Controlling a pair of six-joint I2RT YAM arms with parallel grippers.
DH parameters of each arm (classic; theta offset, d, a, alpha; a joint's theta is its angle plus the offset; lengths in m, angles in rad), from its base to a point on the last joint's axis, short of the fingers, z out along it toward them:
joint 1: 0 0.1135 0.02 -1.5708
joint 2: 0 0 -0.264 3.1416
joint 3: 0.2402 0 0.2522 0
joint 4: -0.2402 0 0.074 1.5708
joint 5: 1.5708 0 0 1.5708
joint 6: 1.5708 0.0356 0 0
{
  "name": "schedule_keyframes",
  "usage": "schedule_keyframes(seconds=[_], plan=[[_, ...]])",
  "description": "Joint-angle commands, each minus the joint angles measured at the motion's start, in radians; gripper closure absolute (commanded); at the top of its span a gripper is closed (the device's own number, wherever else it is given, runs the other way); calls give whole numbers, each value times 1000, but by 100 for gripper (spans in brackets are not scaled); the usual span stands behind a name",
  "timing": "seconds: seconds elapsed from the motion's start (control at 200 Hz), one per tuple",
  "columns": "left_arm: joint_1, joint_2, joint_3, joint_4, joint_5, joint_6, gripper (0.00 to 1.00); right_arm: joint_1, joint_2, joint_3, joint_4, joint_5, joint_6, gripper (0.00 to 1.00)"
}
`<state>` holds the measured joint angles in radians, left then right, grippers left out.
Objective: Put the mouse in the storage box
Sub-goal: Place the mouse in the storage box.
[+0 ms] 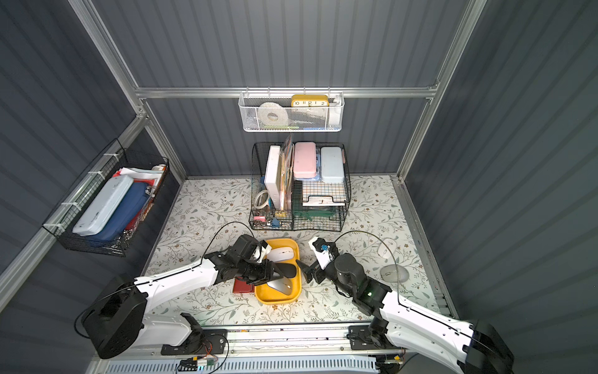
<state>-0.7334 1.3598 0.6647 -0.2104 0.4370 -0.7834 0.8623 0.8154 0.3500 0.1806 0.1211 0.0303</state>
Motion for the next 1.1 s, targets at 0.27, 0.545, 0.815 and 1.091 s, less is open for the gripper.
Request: schedule_keyframes(seconds=[0.27,0.545,0.815,1.091], plan=[[-1,-29,66,-180,-51,86,40,-3,3,-3,17,34,14,1],[1,-71,123,-288,-110,132,40,-3,4,-2,16,228,80,1],[1,-101,196,-354,-190,159,37,-52,10,42,-111,557,265,1],[0,-103,229,-341,-166,170,33,-355,174,268,-624,472,556,1]])
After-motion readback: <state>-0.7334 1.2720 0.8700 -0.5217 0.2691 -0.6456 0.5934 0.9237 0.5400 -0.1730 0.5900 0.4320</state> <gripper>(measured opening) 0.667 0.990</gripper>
